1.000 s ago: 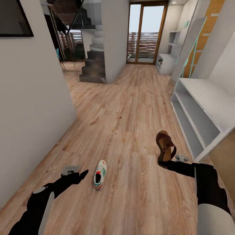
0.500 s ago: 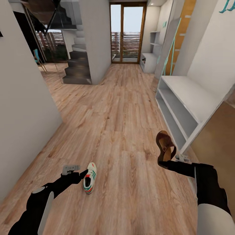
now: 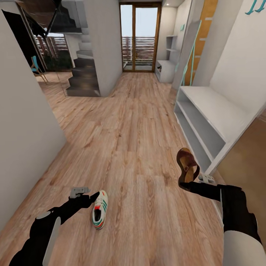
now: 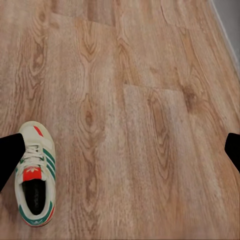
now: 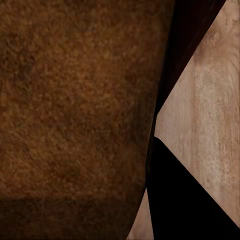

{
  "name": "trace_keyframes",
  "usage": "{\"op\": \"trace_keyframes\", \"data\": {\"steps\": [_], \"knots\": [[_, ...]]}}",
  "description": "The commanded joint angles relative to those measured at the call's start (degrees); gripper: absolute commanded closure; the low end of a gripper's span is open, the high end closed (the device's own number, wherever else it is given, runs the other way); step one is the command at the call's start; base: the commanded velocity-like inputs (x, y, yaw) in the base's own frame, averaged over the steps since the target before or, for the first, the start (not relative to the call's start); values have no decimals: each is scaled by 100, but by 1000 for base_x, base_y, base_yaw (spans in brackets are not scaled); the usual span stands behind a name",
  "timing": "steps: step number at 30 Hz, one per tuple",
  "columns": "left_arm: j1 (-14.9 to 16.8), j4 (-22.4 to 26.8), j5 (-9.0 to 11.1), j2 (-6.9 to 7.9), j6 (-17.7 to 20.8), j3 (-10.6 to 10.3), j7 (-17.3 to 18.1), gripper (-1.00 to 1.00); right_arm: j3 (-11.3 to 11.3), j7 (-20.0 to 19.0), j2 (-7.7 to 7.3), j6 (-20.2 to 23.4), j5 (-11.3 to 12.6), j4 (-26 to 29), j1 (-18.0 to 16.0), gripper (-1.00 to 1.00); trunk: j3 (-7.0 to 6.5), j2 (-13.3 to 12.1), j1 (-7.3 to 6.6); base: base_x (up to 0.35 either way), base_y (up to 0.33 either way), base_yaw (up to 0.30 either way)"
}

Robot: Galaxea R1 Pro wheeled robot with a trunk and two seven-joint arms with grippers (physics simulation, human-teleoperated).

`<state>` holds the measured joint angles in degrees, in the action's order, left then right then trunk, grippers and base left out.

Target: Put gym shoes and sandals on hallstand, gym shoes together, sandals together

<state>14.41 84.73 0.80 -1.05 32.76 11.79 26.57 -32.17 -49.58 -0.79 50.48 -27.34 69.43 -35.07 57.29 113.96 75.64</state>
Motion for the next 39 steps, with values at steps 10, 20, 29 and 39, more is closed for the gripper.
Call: {"op": "trace_keyframes", "data": {"steps": [10, 20, 29, 39], "knots": [[7, 0, 0, 0, -1, 262, 3, -100, 0, 19, 0, 15, 25, 0, 0, 100, 0, 0, 0, 108, 33, 0], [41, -13, -97, -11, 2, 261, -240, -100, 37, 48, 0, 17, 6, 0, 0, 100, 0, 0, 0, 108, 14, 0], [1393, -1115, -119, -17, 10, 216, -2560, -100, 799, 2865, 122, 26, -51, 27, 0, 100, 0, 0, 0, 1, 0, 0], [2740, -3437, -146, -9, -3, 211, -2845, -100, 944, 4101, 299, 21, -27, -769, -18, 100, 0, 0, 0, 0, 0, 0]]}}
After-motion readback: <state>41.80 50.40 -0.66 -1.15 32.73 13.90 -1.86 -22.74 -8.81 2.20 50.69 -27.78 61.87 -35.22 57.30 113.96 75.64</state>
